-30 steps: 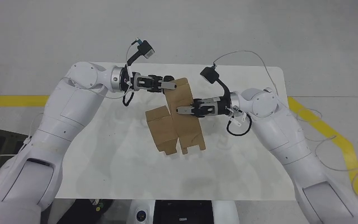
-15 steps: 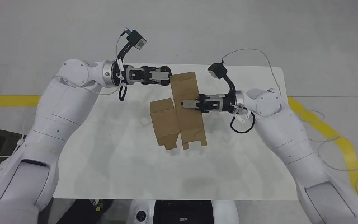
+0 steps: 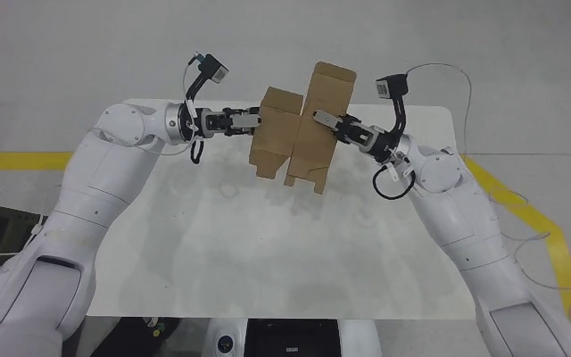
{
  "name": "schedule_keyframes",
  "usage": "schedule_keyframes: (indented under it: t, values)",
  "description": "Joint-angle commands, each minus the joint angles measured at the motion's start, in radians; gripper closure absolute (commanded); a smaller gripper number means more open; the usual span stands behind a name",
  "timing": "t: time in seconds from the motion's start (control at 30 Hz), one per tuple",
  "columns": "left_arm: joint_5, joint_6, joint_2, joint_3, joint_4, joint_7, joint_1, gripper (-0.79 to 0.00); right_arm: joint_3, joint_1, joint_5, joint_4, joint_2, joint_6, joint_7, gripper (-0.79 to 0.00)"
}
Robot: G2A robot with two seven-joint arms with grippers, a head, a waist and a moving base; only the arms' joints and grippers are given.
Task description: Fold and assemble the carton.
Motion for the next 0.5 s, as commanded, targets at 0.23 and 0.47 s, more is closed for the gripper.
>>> schedule_keyframes:
  t: [0.23, 0.47]
  values:
    - [-0.015, 0.021, -0.02, 0.025, 0.036, -0.021, -0.001, -0.785, 0.029, -0.042, -0.069, -0.023, -0.008, 0.019, -0.169, 0.0]
    - [-0.044, 0.043, -0.031, 0.027, 0.033, -0.043, 0.005, -0.409, 0.033, -0.054, -0.101, -0.03, -0.016, 0.028, -0.218, 0.0]
